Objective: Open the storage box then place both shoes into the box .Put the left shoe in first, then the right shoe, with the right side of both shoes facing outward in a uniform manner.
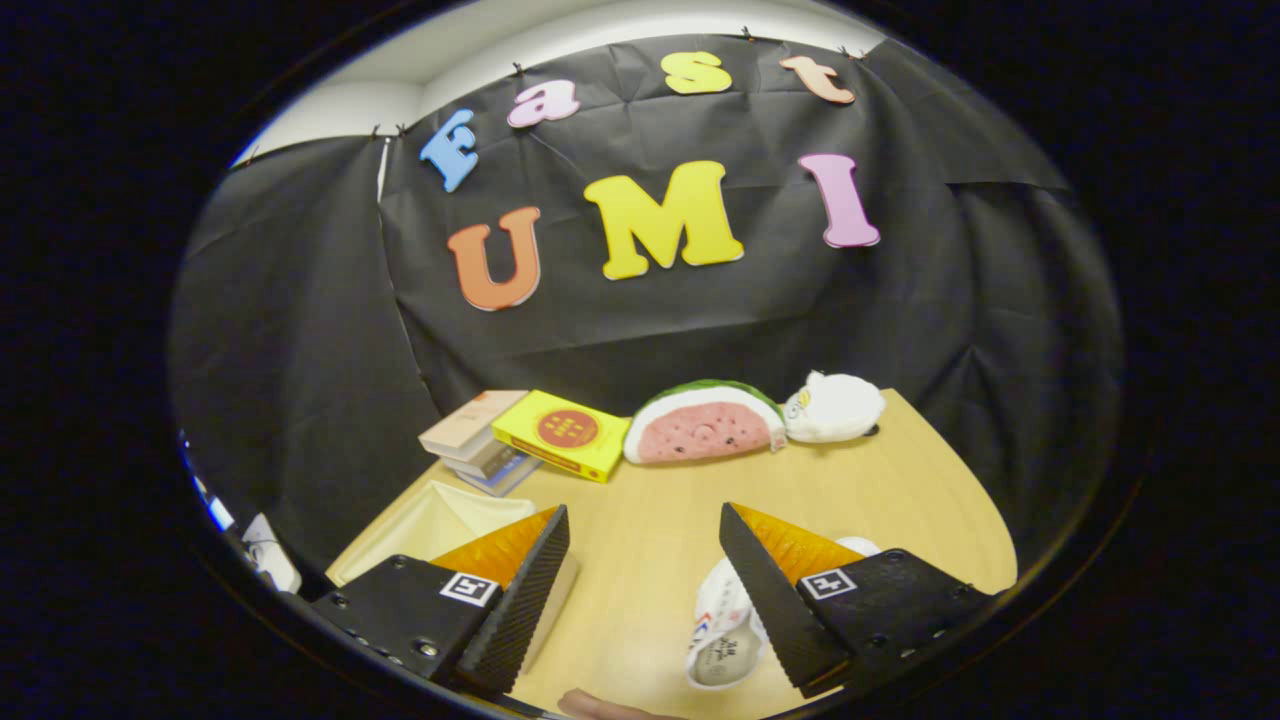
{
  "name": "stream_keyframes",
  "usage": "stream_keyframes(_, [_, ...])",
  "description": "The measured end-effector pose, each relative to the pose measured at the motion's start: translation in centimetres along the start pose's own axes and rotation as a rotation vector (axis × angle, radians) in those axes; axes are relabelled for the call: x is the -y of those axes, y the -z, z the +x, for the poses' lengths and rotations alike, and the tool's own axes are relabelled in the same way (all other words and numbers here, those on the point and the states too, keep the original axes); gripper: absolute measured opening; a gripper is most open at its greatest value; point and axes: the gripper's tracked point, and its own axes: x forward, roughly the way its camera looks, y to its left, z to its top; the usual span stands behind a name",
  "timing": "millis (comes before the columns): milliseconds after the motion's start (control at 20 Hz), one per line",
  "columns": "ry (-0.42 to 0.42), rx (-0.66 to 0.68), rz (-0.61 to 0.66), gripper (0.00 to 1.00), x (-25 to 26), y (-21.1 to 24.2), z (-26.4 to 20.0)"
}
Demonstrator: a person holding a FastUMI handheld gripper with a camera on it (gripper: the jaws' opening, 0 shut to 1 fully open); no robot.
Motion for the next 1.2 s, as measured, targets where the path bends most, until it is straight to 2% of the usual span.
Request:
stream_keyframes(150, [0.056, -0.080, -0.004, 0.94, 3.4, 3.9, 1.0])
stream_keyframes(300, [0.127, -0.220, -0.040, 0.91, 7.1, 9.1, 1.9])
stream_keyframes(500, [0.139, -0.387, -0.029, 0.88, 9.8, 14.5, 3.4])
stream_keyframes(700, [0.142, -0.482, -0.013, 0.81, 10.7, 17.4, 4.8])
stream_keyframes(800, [0.176, -0.528, -0.021, 0.83, 11.3, 18.1, 5.2])
stream_keyframes(850, [0.182, -0.562, -0.001, 0.72, 11.4, 18.9, 5.4])
stream_keyframes(1050, [0.164, -0.647, 0.052, 0.43, 9.8, 19.4, 5.9])
stream_keyframes(1200, [0.156, -0.684, 0.057, 0.10, 8.8, 19.8, 6.3])
